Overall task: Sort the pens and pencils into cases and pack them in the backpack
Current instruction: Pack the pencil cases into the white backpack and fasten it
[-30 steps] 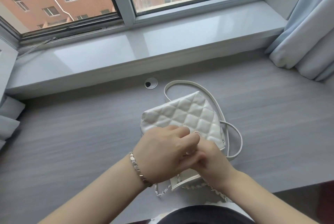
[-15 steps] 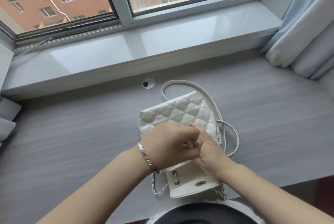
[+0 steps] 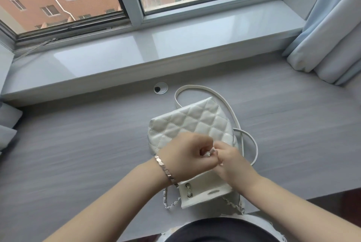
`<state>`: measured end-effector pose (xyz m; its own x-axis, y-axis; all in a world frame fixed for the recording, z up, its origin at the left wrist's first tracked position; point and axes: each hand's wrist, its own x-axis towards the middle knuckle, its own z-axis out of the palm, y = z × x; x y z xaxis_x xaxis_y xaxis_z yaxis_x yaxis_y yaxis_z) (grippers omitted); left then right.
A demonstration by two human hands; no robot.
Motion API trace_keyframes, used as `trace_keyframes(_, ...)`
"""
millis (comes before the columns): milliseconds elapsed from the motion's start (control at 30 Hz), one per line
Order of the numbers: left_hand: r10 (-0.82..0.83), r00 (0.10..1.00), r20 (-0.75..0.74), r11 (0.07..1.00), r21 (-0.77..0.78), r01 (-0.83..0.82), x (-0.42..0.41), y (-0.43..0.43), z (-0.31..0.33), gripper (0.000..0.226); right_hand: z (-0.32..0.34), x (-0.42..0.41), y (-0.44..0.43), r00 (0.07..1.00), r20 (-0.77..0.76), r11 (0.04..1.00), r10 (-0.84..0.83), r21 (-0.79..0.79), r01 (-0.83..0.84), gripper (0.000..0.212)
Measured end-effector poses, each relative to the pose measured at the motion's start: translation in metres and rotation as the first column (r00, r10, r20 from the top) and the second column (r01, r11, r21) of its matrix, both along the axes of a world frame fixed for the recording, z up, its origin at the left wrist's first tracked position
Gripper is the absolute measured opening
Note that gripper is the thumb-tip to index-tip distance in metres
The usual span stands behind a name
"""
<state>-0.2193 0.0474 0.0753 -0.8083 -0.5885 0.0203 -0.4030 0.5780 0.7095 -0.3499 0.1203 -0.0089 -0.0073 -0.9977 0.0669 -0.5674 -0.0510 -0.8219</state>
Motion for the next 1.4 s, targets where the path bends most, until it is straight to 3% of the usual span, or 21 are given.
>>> trace_keyframes(167, -0.039, 0.995, 0.087, 0.995, -0.083, 0.046, -0.013, -0.003, 0.004, 0.044, 0.002, -0.003, 0.001, 0.995, 0.095, 0.996, -0.031, 0.090, 0.022, 0.013)
trace_keyframes(267, -0.073, 0.997, 0.011, 0.981, -0.181, 0.074, -0.004, -0.013, 0.007, 0.039, 0.003, -0.011, 0.001, 0.970, 0.211, 0.976, -0.122, 0.205, 0.078, 0.004)
trace_keyframes(333, 0.000, 0.994, -0.110, 0.983, -0.184, -0.021, 0.014, -0.022, 0.000, 0.033, 0.005, -0.018, 0.001, 0.904, 0.352, 0.939, -0.242, 0.321, 0.127, 0.015)
trace_keyframes(400, 0.201, 0.975, -0.096, 0.964, -0.155, -0.215, 0.037, -0.031, -0.013, 0.030, 0.006, -0.021, -0.001, 0.875, 0.391, 0.914, -0.287, 0.385, 0.128, 0.022)
trace_keyframes(467, 0.446, 0.885, 0.136, 0.888, -0.189, -0.418, 0.052, -0.037, -0.023, 0.027, 0.008, -0.021, -0.006, 0.893, 0.345, 0.902, -0.289, 0.411, 0.134, 0.027)
trace_keyframes(533, 0.596, 0.731, 0.332, 0.796, -0.368, -0.481, 0.060, -0.037, -0.035, 0.028, 0.010, -0.017, -0.011, 0.925, 0.267, 0.896, -0.271, 0.422, 0.140, 0.030)
trace_keyframes(600, 0.599, 0.755, 0.267, 0.738, -0.549, -0.392, 0.058, -0.032, -0.054, 0.044, 0.012, -0.014, -0.014, 0.961, 0.134, 0.896, -0.243, 0.412, 0.169, 0.026)
trace_keyframes(667, 0.507, 0.862, 0.019, 0.656, -0.656, -0.372, 0.047, -0.025, -0.064, 0.039, 0.014, -0.010, -0.014, 0.974, 0.003, 0.895, -0.225, 0.395, 0.206, 0.022)
trace_keyframes(700, 0.437, 0.898, -0.046, 0.663, -0.659, -0.356, 0.039, -0.020, -0.065, 0.032, 0.014, -0.009, -0.014, 0.973, -0.031, 0.889, -0.230, 0.399, 0.223, 0.022)
trace_keyframes(767, 0.318, 0.947, -0.036, 0.730, -0.628, -0.269, 0.022, -0.009, -0.062, 0.025, 0.013, -0.009, -0.013, 0.966, -0.054, 0.862, -0.253, 0.441, 0.250, 0.021)
trace_keyframes(833, 0.262, 0.958, 0.115, 0.816, -0.557, -0.156, 0.010, 0.000, -0.066, 0.029, 0.012, -0.008, -0.014, 0.959, -0.035, 0.836, -0.280, 0.483, 0.261, 0.018)
trace_keyframes(900, 0.229, 0.947, 0.224, 0.907, -0.403, -0.125, 0.004, 0.001, -0.073, 0.031, 0.013, -0.009, -0.013, 0.964, -0.012, 0.838, -0.264, 0.492, 0.235, 0.017)
trace_keyframes(967, 0.217, 0.947, 0.238, 0.963, -0.214, -0.167, 0.002, -0.007, -0.074, 0.033, 0.017, -0.011, -0.008, 0.983, -0.002, 0.884, -0.185, 0.436, 0.167, 0.014)
trace_keyframes(1067, 0.203, 0.942, 0.268, 0.978, -0.103, -0.182, 0.001, -0.017, -0.067, 0.032, 0.029, -0.019, 0.008, 0.998, 0.015, 0.943, 0.054, 0.327, -0.056, 0.016)
trace_keyframes(1167, 0.187, 0.944, 0.273, 0.982, -0.052, -0.179, -0.002, -0.021, -0.060, 0.035, 0.028, -0.023, 0.025, 0.945, -0.165, 0.933, 0.281, 0.278, -0.229, 0.036)
trace_keyframes(1267, 0.156, 0.940, 0.304, 0.986, 0.016, -0.169, -0.002, -0.024, -0.057, 0.040, 0.012, -0.021, 0.035, 0.917, -0.316, 0.970, 0.242, 0.091, -0.225, 0.016)
trace_keyframes(1400, 0.027, 0.931, 0.364, 0.969, 0.221, -0.115, 0.004, -0.028, -0.042, 0.066, 0.022, -0.023, 0.019, 0.948, -0.310, 0.996, 0.073, -0.031, -0.087, 0.023)
